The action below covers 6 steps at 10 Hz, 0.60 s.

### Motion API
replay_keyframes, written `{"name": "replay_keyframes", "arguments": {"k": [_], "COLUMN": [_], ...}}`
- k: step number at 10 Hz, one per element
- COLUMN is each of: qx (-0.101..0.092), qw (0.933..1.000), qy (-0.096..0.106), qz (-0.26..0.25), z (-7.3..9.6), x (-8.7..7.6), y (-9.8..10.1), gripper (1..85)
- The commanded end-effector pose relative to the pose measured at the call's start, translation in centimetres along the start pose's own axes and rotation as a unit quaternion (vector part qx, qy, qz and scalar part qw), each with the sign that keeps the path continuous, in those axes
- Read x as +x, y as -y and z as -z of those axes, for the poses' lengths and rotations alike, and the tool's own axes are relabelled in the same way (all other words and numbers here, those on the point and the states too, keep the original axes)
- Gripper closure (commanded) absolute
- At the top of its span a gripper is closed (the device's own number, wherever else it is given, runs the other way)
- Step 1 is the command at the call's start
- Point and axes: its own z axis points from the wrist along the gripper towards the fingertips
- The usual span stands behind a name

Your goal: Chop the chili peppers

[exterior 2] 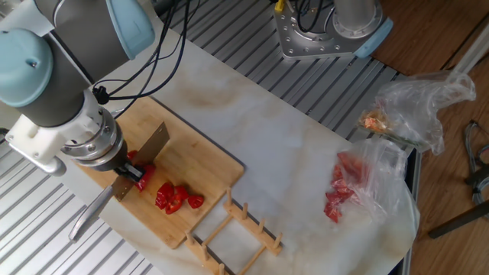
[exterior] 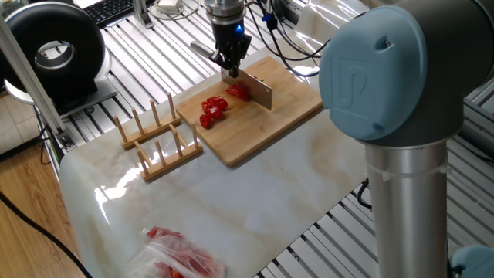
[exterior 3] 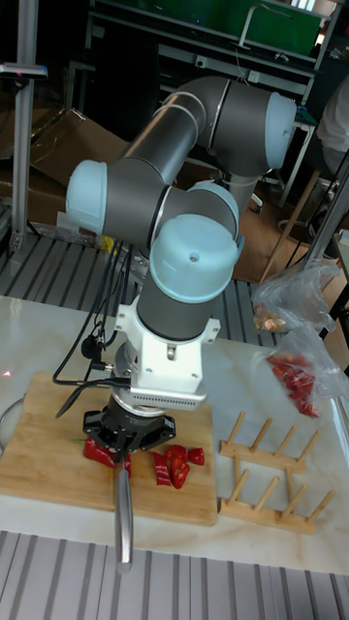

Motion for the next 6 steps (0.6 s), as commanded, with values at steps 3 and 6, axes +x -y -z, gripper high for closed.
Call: {"name": "replay_keyframes", "arguments": {"k": [3,6], "qx": [-0.008,-0.011], "qw": [0.9999,0.9999], "qy": [-0.009,-0.005], "qz": [-0.003,-0.004], "z": [1.18,1.42], "x": [0.63,0.66], "y": [-0.57,-0.32], "gripper": [84.3,84.3]}}
